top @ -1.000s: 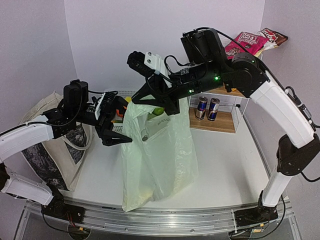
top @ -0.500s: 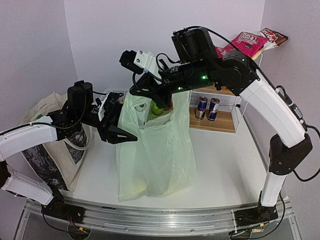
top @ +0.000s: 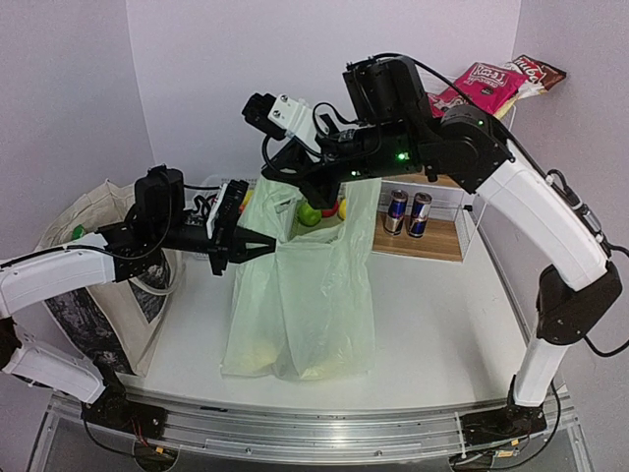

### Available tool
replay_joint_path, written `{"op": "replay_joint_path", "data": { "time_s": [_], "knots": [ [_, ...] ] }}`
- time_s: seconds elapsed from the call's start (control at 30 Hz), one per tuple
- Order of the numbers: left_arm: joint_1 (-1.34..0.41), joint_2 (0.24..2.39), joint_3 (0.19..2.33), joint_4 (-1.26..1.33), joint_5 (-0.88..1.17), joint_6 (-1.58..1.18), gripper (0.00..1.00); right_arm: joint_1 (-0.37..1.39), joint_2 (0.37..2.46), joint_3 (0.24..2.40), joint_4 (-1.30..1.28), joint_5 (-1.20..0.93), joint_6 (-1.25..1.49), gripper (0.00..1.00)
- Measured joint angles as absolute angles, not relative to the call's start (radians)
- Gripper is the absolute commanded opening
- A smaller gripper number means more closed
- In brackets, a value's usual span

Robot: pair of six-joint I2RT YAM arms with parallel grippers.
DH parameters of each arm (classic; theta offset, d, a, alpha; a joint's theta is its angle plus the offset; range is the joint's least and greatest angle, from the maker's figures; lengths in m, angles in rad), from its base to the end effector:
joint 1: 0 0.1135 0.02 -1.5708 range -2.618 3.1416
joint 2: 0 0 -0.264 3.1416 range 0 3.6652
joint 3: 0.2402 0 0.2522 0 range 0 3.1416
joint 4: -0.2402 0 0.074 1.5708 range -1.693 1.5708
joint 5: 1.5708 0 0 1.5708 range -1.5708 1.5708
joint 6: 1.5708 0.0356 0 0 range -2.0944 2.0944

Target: Place the mixed food into the grocery bags and tie them

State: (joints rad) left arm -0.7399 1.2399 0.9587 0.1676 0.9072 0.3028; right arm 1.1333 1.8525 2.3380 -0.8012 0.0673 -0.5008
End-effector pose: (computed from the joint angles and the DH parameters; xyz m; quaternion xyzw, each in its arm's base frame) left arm 0.1890 -0.2105 0.3420 0.5870 0.4362 -0.4489 0.5134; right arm 0.1658 0.3488 0.5005 -0.5764 0.5681 0.1566 0.5662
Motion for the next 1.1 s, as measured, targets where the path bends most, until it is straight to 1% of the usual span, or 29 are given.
{"op": "replay_joint_path", "data": {
  "time_s": [0.03, 0.1, 0.17, 0.2, 0.3, 0.5, 0.57, 0.77, 0.87, 0.97, 1.1],
  "knots": [
    [-0.74, 1.243, 0.955, 0.178, 0.883, 0.311, 0.0, 1.13, 1.841, 2.321, -0.798, 0.068, -0.479, 0.16],
    [-0.741, 1.245, 0.939, 0.199, 0.849, 0.332, 0.0, 1.124, 1.823, 2.295, -0.789, 0.074, -0.436, 0.5],
    [-0.741, 1.245, 0.909, 0.213, 0.824, 0.358, 0.0, 1.113, 1.807, 2.272, -0.776, 0.082, -0.385, 0.77],
    [-0.741, 1.245, 0.894, 0.216, 0.815, 0.369, 0.0, 1.105, 1.796, 2.259, -0.775, 0.084, -0.361, 0.82],
    [-0.741, 1.245, 0.864, 0.218, 0.807, 0.411, 0.0, 1.057, 1.748, 2.19, -0.783, 0.088, -0.281, 0.87],
    [-0.741, 1.241, 0.86, 0.228, 0.819, 0.497, 0.0, 0.836, 1.605, 1.993, -0.796, 0.034, -0.135, 0.88],
    [-0.741, 1.237, 0.86, 0.228, 0.821, 0.513, 0.0, 0.793, 1.575, 1.942, -0.799, -0.008, -0.118, 0.88],
    [-0.741, 1.205, 0.86, 0.226, 0.828, 0.55, 0.0, 0.806, 1.581, 1.85, -0.792, -0.18, -0.093, 0.9],
    [-0.741, 1.194, 0.86, 0.225, 0.828, 0.554, 0.0, 0.811, 1.604, 1.835, -0.732, -0.235, -0.038, 0.92],
    [-0.741, 1.192, 0.86, 0.222, 0.83, 0.553, 0.0, 0.821, 1.608, 1.803, -0.659, -0.223, 0.008, 0.92],
    [-0.741, 1.192, 0.86, 0.216, 0.835, 0.553, 0.0, 0.834, 1.608, 1.736, -0.59, -0.135, 0.038, 0.93]
  ]
}}
